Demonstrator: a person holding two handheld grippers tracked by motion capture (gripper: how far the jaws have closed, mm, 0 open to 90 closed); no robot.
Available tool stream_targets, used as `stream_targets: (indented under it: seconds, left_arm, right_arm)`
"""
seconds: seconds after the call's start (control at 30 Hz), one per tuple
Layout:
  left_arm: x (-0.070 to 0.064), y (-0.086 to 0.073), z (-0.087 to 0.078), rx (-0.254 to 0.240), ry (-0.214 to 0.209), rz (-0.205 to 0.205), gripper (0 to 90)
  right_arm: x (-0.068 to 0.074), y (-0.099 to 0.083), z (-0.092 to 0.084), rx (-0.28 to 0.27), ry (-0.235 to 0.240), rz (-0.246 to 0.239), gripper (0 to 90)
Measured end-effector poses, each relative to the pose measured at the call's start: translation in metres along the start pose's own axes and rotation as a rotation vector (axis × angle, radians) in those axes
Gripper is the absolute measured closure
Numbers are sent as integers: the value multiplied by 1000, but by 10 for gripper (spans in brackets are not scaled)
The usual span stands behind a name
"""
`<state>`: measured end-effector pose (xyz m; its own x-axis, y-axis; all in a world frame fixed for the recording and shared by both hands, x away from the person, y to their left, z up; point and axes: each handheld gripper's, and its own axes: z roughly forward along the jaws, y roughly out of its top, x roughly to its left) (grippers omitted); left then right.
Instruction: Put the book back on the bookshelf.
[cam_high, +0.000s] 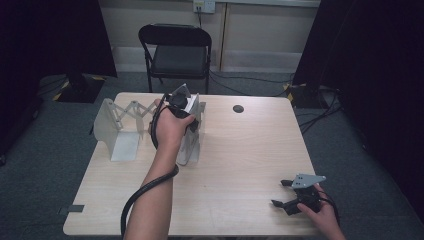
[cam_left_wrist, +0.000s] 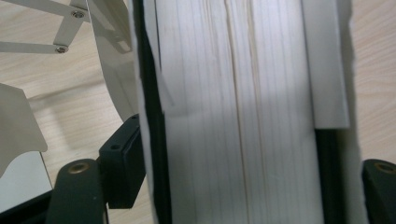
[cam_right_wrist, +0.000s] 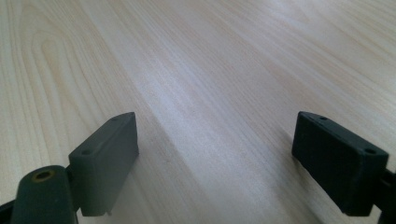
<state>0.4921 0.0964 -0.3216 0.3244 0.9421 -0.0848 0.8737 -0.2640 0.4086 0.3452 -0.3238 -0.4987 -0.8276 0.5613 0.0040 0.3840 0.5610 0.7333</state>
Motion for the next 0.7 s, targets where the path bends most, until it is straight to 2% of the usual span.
stream_targets:
  seconds: [0.7]
  left_arm:
    - [2,-15,-10,-8,-30,12,270]
  right_arm:
    - [0,0,0,0,-2,1,140]
